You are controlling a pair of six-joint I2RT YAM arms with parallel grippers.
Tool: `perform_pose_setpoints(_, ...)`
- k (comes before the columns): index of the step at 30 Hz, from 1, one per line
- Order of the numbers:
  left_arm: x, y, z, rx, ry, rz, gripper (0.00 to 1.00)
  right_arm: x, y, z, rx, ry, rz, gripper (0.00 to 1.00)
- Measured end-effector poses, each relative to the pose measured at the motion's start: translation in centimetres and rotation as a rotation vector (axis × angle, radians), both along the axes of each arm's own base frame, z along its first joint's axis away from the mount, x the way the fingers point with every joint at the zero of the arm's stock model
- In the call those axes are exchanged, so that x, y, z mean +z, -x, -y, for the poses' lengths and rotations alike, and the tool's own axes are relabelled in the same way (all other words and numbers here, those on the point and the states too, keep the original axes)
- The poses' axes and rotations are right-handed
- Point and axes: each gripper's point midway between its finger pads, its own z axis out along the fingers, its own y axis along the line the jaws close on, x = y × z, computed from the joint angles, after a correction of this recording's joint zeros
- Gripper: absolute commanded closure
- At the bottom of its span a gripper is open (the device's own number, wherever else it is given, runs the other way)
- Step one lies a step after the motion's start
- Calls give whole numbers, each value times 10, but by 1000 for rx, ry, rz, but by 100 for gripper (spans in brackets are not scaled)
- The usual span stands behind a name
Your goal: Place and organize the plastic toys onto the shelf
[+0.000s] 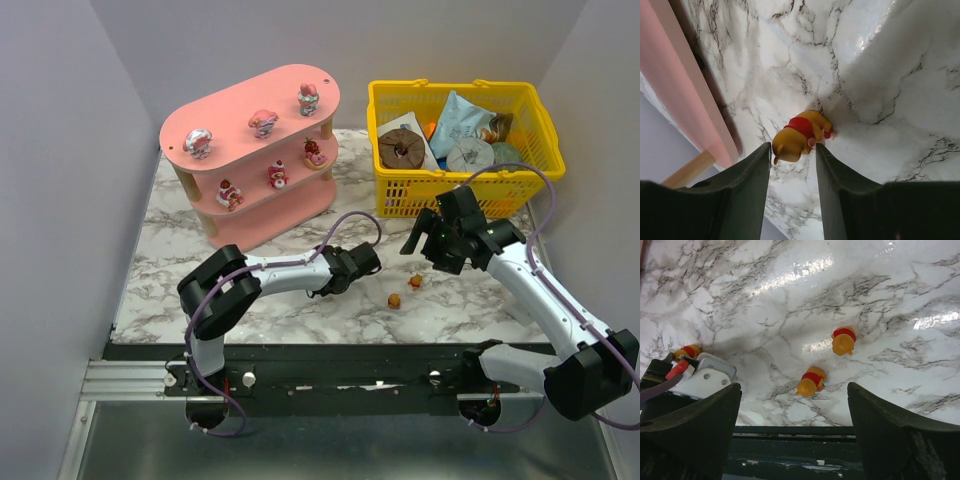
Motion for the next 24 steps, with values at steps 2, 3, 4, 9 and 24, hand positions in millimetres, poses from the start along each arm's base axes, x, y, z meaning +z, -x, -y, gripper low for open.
perform_pose_setpoints(2,-1,0,-1,3,0,-4,53,0,0,0,-1,2,-1,7)
perform_pose_setpoints(3,-1,-1,-1,4,0,-4,54,-1,0,0,-1,3,-2,7)
perform_pose_setpoints(4,-1,-1,-1,5,0,-4,55,-1,0,0,-1,4,-3,7)
perform_pose_setpoints(9,-1,-2,-2,9,2,-3,63,-1,-1,1,-2,6,-3,8)
perform_pose_setpoints(24,0,-9,-7,51,17,4,78,0,-5,-1,-3,7,-3,9)
